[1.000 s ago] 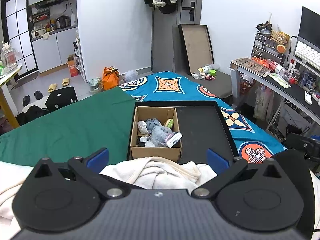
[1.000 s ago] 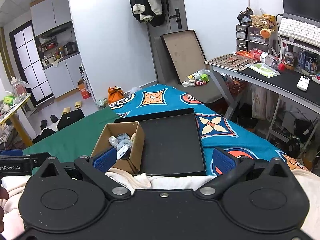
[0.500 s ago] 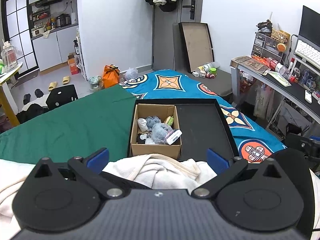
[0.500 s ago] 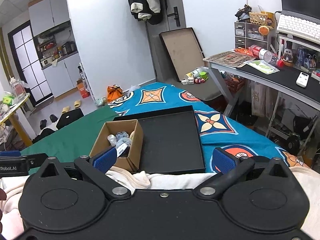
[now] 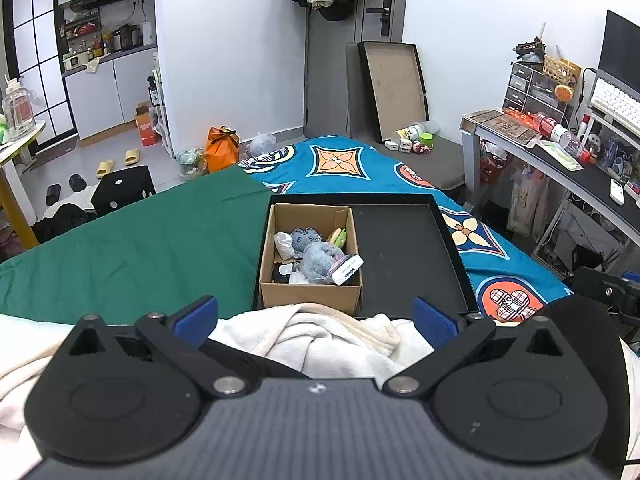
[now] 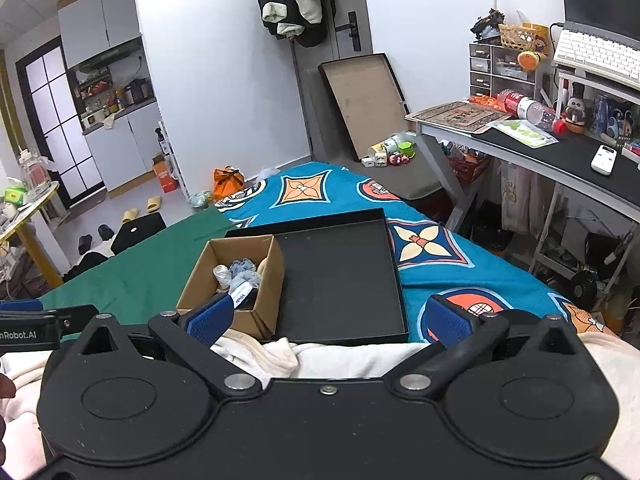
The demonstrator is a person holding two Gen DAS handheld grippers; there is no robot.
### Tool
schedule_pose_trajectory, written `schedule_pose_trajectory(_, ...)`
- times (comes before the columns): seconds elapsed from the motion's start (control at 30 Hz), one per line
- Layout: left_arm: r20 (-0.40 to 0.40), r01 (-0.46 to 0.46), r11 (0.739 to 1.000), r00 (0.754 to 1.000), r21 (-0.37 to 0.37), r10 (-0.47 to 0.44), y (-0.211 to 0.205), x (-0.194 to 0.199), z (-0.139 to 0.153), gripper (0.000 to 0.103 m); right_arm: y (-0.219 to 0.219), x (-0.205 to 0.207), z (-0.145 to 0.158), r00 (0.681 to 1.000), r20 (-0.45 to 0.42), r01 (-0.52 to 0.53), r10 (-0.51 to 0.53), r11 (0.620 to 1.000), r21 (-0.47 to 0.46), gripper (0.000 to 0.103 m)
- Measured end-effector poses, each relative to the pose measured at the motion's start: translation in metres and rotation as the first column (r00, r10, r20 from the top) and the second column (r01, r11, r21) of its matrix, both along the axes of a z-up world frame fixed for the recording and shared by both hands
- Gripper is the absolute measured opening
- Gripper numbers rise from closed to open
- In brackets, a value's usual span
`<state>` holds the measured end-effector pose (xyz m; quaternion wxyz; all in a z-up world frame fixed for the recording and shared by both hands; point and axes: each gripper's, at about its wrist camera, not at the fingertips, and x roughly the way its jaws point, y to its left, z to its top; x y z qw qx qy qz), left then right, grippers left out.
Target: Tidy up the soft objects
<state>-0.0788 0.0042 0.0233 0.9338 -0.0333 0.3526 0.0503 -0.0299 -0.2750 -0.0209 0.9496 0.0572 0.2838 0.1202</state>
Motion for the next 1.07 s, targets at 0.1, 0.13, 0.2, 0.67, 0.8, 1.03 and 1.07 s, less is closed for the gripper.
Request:
schedule_pose_trajectory(0.1,-0.004,-0.002,1.000,1.000,-0.003,0.002,0.0006,-0.0006,-0.0029,0.103,0.0005,-0.0011,0.0001,1.000,0.003,0.002,-0.002,1.000,-0.004,0.103)
schedule_pose_trajectory(0.13,-0.005,-0.002,1.000,1.000,-0.003,0.002,0.0007,-0.0002,-0.0032,0.103,0.0010,-0.0014,0.0002,1.000,0.005,0.002,-0.002,1.000,-0.006,0.103)
schedule_pose_trajectory(0.2,-0.006,-0.004,1.000,1.000,-0.003,0.004,0.0009,0.0002,-0.0040,0.103,0.0009,-0.0018,0.0007,1.000,0.006,0.000,0.000,1.000,-0.006,0.103)
schedule_pose_trajectory(0.67,-0.011,-0.011,1.000,1.000,0.003,0.011,0.0023,0.0001,-0.0068,0.103,0.0005,-0.0017,-0.0011,1.000,0.003,-0.002,0.002,1.000,-0.006,0.103)
schedule_pose_trajectory(0.8,-0.012,-0.009,1.000,1.000,0.010,0.009,0.0026,-0.0010,-0.0078,0.103,0.0005,-0.0018,-0.0011,1.000,-0.011,-0.026,0.026,1.000,0.013,0.103)
schedule_pose_trajectory(1.03,-0.016,0.004,1.000,1.000,0.001,-0.004,0.0006,-0.0005,-0.0090,0.103,0.0017,-0.0022,-0.0009,1.000,-0.012,-0.026,0.026,1.000,0.009,0.103)
schedule_pose_trajectory(1.07,-0.017,0.004,1.000,1.000,0.004,-0.004,0.0002,-0.0004,-0.0092,0.103,0.0016,-0.0020,-0.0011,1.000,-0.013,-0.026,0.026,1.000,0.009,0.103)
